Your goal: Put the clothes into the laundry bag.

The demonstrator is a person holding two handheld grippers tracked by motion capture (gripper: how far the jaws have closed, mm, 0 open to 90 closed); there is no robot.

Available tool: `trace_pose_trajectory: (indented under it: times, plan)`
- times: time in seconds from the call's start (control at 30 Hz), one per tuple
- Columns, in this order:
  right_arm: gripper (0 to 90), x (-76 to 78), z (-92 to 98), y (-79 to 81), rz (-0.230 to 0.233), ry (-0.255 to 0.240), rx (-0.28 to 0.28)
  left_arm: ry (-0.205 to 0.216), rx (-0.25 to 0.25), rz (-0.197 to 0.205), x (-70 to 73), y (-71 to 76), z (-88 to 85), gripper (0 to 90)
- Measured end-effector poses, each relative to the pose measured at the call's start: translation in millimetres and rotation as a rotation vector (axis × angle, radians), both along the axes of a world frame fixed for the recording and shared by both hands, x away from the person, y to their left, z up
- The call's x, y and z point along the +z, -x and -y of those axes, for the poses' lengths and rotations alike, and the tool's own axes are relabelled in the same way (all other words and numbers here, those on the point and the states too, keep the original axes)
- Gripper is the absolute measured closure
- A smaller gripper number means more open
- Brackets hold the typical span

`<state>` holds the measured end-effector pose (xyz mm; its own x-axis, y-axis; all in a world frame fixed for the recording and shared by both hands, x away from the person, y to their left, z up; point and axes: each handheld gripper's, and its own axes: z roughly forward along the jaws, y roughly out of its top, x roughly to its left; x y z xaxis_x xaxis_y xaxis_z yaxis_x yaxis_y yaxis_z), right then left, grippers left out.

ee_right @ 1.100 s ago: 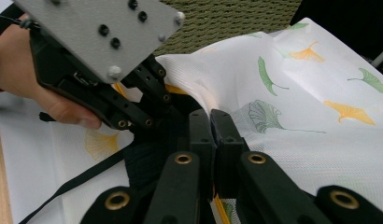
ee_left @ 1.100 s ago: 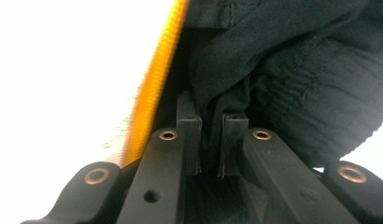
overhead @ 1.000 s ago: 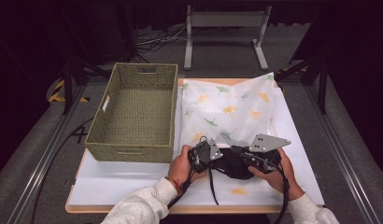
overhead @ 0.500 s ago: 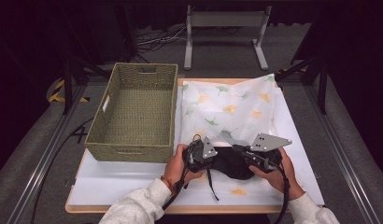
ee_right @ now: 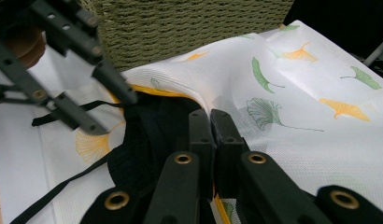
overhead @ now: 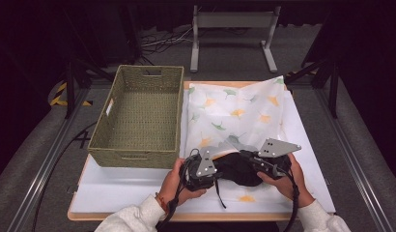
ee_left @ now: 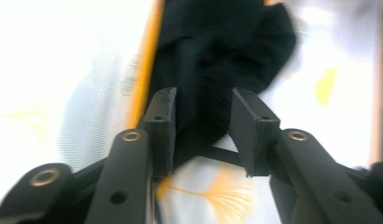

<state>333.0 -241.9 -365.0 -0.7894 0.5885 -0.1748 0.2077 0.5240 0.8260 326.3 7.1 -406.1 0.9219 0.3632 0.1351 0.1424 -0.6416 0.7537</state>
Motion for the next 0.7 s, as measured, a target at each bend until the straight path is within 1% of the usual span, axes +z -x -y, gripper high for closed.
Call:
trace_pose_trajectory:
  times: [0.03,0.07,0.1,0.17,0.27,0.3,0.33,0.37,0.47,0.53,0.6,0.7]
  plan:
    - [88.7,0.1,-0.1,0.1,0.0,-0.001,0.0,-0.009,-0.011,-0.007,-1.4,2.6,1.8,66.4]
    - [88.7,0.1,-0.3,0.0,0.0,0.0,0.001,-0.008,-0.036,-0.014,-3.7,5.0,5.4,69.9]
    - [88.7,0.0,-0.6,0.1,0.001,0.002,0.0,-0.014,-0.045,-0.014,-5.7,6.8,9.3,70.2]
    - [88.8,-0.3,-1.3,0.3,-0.001,0.003,0.001,-0.017,-0.044,0.003,-9.3,7.5,18.0,67.5]
    - [88.8,-1.0,-2.5,0.2,-0.001,0.007,0.003,0.0,-0.041,-0.009,-13.9,3.6,30.8,64.3]
    - [88.8,-1.1,-2.7,0.2,-0.001,0.009,0.003,0.002,-0.043,-0.008,-14.5,2.5,33.7,63.2]
    - [88.8,-1.1,-2.7,0.3,-0.001,0.009,0.003,-0.007,-0.039,0.001,-15.5,1.4,38.6,62.8]
    - [88.7,-1.1,-2.6,0.3,-0.001,0.008,0.003,-0.014,-0.029,0.014,-16.4,0.3,42.2,62.5]
    - [88.8,-1.1,-2.9,0.1,-0.004,0.007,0.005,-0.007,-0.011,-0.001,-21.1,-7.2,50.2,62.6]
    - [88.8,-0.4,-4.5,0.7,-0.004,0.007,0.007,-0.02,0.021,0.025,-24.7,-11.9,53.9,63.9]
    - [88.8,1.4,-8.1,3.0,0.0,0.016,0.014,0.0,0.059,0.017,-29.1,-19.7,55.6,65.8]
    - [88.8,1.2,-11.6,4.3,-0.006,0.025,0.021,0.009,0.101,0.016,-32.2,-27.7,55.6,67.2]
